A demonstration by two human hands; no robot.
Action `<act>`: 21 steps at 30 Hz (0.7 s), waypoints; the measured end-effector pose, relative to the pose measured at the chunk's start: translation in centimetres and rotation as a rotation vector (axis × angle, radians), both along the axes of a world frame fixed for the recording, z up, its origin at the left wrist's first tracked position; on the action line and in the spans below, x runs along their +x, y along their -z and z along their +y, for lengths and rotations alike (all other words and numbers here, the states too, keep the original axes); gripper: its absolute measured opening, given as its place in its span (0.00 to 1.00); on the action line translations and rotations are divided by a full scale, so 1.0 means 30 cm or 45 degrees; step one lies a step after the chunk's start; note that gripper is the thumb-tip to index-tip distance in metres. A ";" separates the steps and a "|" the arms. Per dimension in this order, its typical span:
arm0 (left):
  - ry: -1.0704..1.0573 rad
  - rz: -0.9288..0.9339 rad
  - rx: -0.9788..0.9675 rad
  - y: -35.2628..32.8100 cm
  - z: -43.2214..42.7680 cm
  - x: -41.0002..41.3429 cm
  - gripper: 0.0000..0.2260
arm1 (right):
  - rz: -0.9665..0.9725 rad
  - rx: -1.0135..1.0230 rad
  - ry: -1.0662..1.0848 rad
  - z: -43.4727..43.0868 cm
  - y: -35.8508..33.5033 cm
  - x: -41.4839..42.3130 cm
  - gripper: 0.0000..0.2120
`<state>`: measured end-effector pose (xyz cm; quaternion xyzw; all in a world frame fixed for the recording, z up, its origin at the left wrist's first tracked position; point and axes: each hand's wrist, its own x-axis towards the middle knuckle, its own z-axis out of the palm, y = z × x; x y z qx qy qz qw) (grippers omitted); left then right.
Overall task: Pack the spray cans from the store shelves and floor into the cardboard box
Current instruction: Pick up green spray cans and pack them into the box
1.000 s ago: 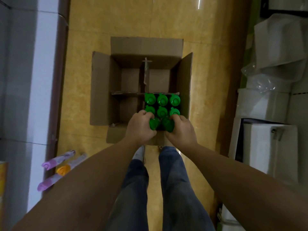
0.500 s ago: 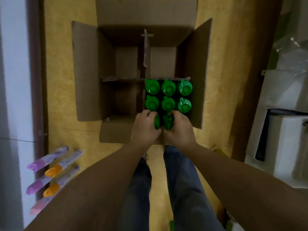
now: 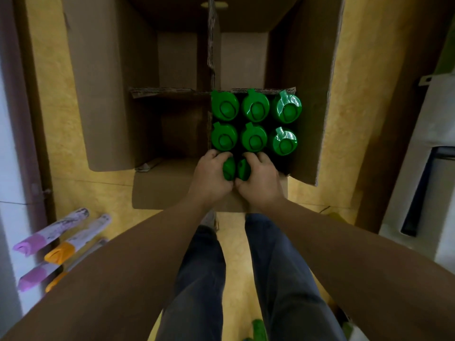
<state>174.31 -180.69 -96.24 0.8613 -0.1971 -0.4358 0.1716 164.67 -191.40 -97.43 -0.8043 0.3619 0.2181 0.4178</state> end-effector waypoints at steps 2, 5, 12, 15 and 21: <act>0.013 0.055 0.055 0.006 -0.011 0.012 0.27 | 0.024 0.017 -0.016 0.001 -0.001 0.003 0.31; 0.021 0.099 0.106 0.004 -0.029 0.017 0.30 | 0.060 0.040 -0.025 -0.005 -0.002 0.009 0.33; 0.053 0.078 0.113 -0.031 -0.020 0.012 0.34 | 0.115 0.015 -0.066 -0.028 -0.046 0.016 0.35; 0.019 0.052 0.079 -0.073 -0.010 0.010 0.35 | 0.110 -0.027 -0.041 -0.034 -0.086 0.002 0.34; 0.036 -0.111 0.065 -0.160 0.001 0.023 0.27 | 0.025 -0.120 0.031 -0.009 -0.160 -0.017 0.34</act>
